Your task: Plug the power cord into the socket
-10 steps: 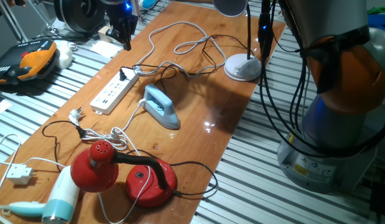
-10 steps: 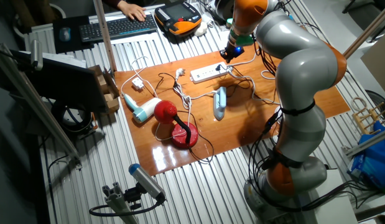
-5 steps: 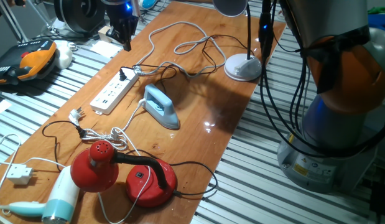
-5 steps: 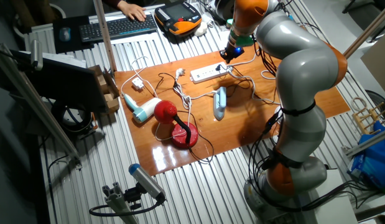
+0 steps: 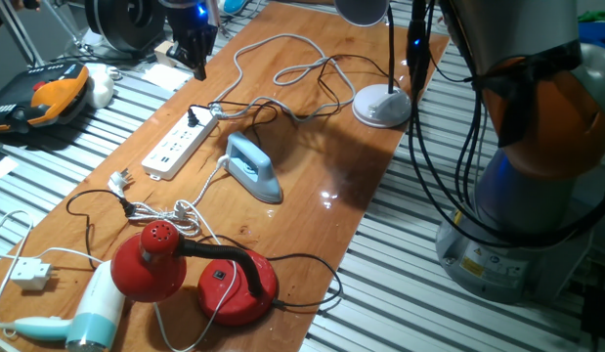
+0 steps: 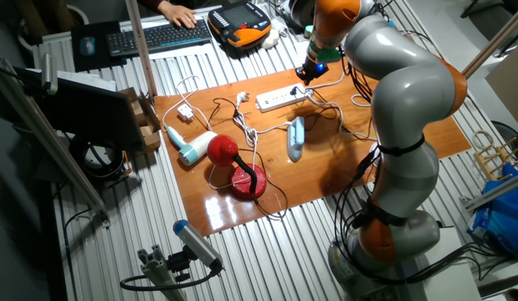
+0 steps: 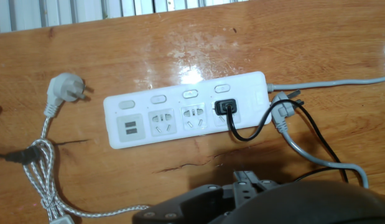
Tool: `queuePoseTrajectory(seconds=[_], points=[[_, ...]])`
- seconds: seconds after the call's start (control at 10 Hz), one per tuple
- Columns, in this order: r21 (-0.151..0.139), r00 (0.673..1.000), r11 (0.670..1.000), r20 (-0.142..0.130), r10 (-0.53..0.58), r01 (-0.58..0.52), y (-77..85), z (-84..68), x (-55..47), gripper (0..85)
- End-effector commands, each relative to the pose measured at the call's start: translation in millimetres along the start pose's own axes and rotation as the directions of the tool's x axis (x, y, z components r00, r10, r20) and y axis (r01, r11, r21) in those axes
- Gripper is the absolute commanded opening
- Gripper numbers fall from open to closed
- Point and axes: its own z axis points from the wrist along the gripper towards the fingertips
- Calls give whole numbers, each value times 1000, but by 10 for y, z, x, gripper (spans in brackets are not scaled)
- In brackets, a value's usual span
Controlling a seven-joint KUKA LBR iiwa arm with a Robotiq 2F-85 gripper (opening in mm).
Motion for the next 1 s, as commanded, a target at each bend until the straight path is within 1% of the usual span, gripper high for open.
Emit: queuePoseTrajectory(seconds=[0.0, 0.3, 0.4, 0.6, 0.7, 0.8, 0.9], points=[[0, 1000, 1000, 0, 0, 0, -1, 0, 0, 0], [-2, 1000, 1000, 1, -3, 3, -1, 0, 0, 0], [15, 1000, 1000, 6, -1, 1, -1, 0, 0, 0], [44, 999, 998, 11, -42, 42, -1, 0, 0, 0], [28, 997, 997, 14, -78, 78, -1, 0, 0, 0], [22, 993, 993, 8, -117, 117, -1, 0, 0, 0], [15, 992, 992, -1, -128, 128, -1, 0, 0, 0]])
